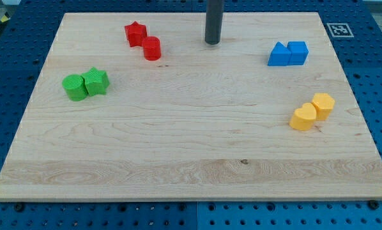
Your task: Place your arm to the top of the red circle
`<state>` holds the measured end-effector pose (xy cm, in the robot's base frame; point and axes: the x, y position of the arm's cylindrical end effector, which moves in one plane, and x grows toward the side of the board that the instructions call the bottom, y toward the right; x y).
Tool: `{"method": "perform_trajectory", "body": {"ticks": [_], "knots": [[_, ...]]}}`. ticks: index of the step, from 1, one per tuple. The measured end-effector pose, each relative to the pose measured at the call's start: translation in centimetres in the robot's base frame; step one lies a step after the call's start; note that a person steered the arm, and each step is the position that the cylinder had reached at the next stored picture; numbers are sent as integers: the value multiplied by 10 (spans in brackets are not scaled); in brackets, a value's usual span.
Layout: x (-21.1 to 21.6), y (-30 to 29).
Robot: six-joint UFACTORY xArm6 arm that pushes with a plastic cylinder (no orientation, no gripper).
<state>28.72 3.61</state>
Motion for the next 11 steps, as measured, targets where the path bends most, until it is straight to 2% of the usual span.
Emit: {"method": "perform_trajectory", "body": {"ticks": [8, 11], "knots": [[-8, -53], [-6, -121]]}}
